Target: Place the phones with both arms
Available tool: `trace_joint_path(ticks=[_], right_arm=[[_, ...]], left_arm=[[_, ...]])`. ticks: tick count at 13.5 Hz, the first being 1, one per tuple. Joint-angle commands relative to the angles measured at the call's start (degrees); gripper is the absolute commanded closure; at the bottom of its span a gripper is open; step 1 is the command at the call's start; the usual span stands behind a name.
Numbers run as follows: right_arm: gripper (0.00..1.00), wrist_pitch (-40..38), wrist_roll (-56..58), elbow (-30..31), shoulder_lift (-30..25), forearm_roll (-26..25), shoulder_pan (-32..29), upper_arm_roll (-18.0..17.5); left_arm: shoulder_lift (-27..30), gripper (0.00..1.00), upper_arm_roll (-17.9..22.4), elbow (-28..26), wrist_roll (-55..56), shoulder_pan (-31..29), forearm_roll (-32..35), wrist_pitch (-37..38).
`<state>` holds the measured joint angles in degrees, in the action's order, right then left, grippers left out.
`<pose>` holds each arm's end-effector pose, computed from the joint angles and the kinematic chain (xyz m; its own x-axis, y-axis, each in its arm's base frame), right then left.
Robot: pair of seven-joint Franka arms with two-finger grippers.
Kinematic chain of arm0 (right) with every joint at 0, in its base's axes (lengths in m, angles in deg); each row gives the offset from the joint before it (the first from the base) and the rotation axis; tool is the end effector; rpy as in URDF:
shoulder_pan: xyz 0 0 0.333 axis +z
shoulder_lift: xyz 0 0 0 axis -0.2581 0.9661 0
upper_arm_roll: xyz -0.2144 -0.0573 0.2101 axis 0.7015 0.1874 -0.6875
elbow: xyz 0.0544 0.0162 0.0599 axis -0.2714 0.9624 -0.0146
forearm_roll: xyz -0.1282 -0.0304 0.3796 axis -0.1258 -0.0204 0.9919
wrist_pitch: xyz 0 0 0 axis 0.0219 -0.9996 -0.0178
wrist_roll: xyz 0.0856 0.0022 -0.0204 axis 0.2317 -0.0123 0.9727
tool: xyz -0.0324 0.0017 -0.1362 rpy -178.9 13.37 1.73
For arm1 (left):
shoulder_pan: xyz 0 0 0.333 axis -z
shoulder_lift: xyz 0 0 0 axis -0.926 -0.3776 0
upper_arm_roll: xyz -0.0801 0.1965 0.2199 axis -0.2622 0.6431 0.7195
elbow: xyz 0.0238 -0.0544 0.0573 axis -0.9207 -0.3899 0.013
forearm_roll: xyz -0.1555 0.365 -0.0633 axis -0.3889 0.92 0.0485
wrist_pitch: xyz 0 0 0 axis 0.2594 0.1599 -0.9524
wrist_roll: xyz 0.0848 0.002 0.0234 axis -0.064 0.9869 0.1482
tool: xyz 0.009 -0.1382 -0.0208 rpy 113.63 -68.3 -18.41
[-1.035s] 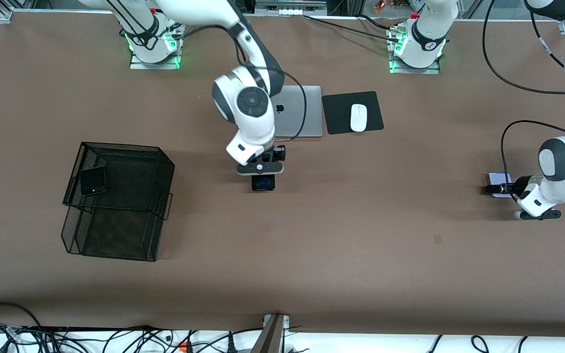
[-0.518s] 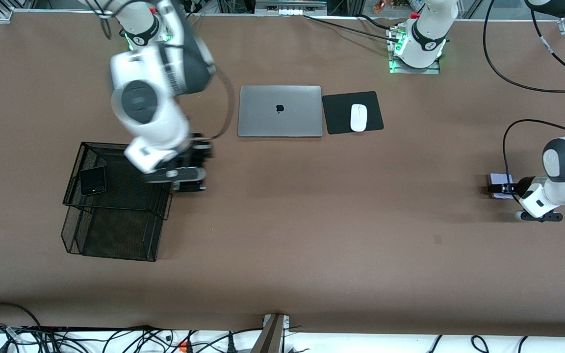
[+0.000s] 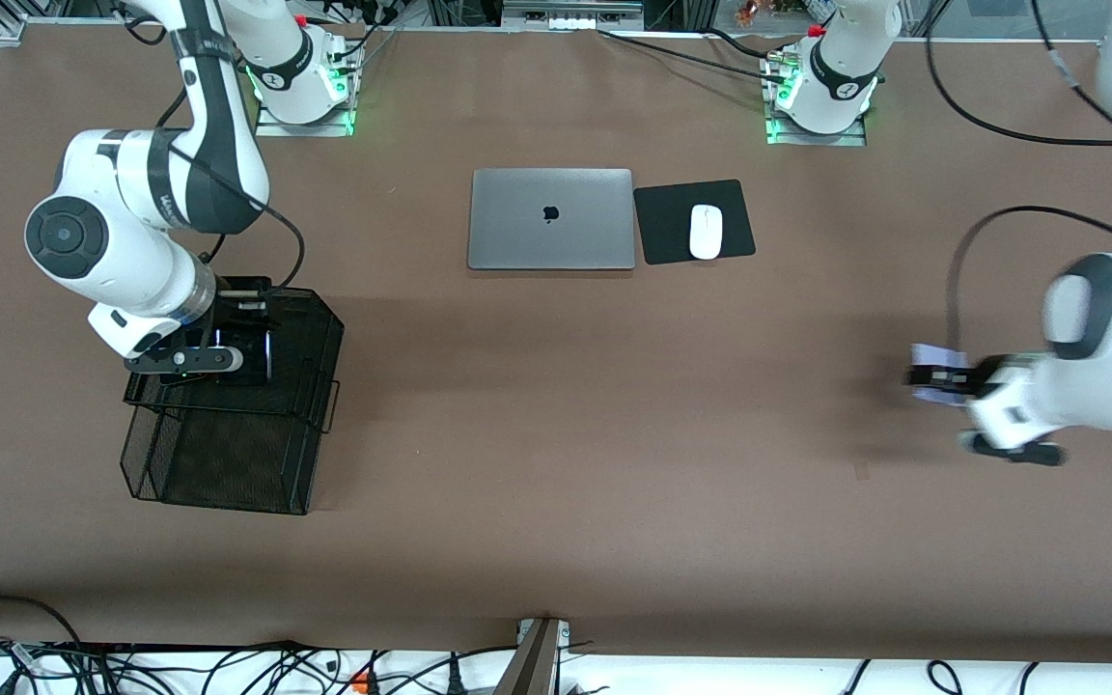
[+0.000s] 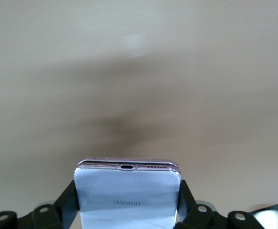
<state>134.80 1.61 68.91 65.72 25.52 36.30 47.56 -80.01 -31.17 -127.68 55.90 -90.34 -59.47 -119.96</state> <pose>0.5939 0.0826 0.3219 0.9925 0.0363 -0.1167 0.0451 -0.9963 0.0732 0.6665 -0.0184 0.2828 0.9535 -0.1371 -0.2683 -0.1141 -0.9885 0.0998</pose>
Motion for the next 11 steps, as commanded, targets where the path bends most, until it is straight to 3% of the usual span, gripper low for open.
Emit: trace_joint_path(ticks=[1,3,5,6,7,8,11], right_arm=[[1.0,2.45,1.94,0.09,2.89,2.44,-0.45,-0.18],[1.0,3.86,3.87,-0.09,5.53,5.77,-1.24,-0.18],[1.0,3.95,4.49,-0.52,6.77,7.81,-1.42,-0.18],[0.69,3.95,4.5,-0.61,7.12,8.33,-1.59,-0.18],[0.22,3.95,4.5,-0.88,7.65,9.73,-1.6,-0.18],[0.0,3.43,4.5,-1.49,7.74,10.18,-1.86,-0.18],[0.0,1.24,4.93,-3.6,7.13,10.01,-2.38,-0.01]], left_arm=[[-2.02,0.91,0.04,1.73,14.3,13.24,-0.74,-0.87],[-5.62,0.9,0.22,4.28,23.8,21.96,-0.74,-5.61],[-7.91,0.9,0.22,4.37,30.76,27.07,-0.92,-13.24],[-9.14,0.9,0.22,4.37,32.88,29.18,-0.92,-16.58],[-10.98,0.9,0.22,4.37,34.47,31.12,-1.0,-19.92],[-13.0,0.9,0.22,4.37,36.48,33.4,-1.0,-24.48],[-17.23,0.89,0.22,4.2,42.99,36.85,-0.74,-36.45]])
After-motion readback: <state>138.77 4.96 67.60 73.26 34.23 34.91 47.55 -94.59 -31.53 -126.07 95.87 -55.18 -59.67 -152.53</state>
